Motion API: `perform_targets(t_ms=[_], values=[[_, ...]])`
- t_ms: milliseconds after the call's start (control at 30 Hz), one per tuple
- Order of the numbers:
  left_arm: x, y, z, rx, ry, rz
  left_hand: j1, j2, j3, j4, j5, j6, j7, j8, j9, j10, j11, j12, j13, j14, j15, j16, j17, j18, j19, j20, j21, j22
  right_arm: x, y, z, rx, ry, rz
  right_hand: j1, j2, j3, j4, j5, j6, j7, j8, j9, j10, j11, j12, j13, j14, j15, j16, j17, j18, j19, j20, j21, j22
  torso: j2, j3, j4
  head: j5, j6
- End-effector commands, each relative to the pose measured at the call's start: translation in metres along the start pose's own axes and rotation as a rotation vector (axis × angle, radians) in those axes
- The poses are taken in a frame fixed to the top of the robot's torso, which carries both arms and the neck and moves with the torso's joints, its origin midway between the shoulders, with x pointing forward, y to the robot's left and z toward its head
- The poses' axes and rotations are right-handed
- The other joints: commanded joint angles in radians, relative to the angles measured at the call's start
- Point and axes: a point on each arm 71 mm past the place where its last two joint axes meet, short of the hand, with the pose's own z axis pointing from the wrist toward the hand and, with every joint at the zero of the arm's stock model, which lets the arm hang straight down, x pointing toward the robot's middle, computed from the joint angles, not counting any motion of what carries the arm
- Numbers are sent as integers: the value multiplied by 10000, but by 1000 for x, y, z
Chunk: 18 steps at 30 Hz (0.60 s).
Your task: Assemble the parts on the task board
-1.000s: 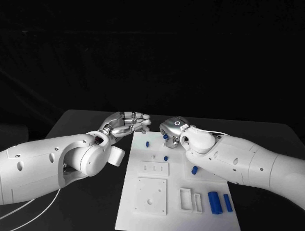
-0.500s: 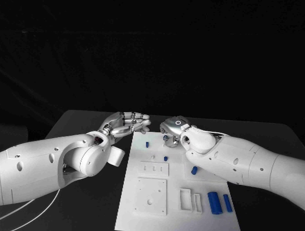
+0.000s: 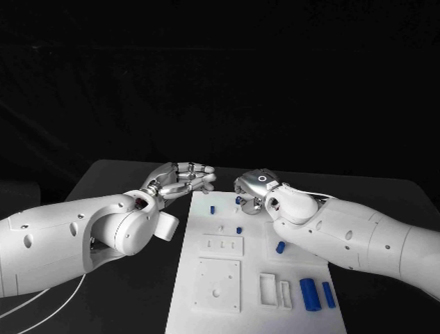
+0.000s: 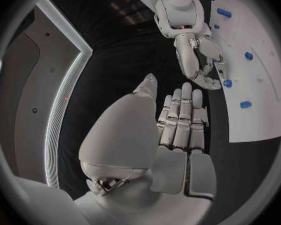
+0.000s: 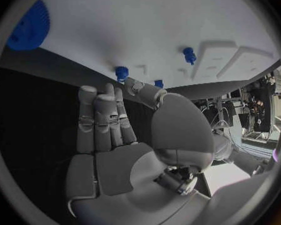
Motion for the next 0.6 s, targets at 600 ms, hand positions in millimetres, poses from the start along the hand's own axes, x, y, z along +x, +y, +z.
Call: perform_targets(t_ms=[600], values=[[-23, -3, -3, 250, -476, 230, 33, -66, 74, 8, -31, 75, 261, 14, 40, 284, -16, 21, 70, 60, 57, -59, 67, 114, -79, -10, -26, -13, -40, -78, -43, 725, 175, 3105, -11, -300, -1856, -604, 192, -590, 151, -200, -64, 1055, -358, 688, 710, -79, -272, 160, -79, 468, -11, -139, 14, 136, -144, 103, -251, 84, 181]])
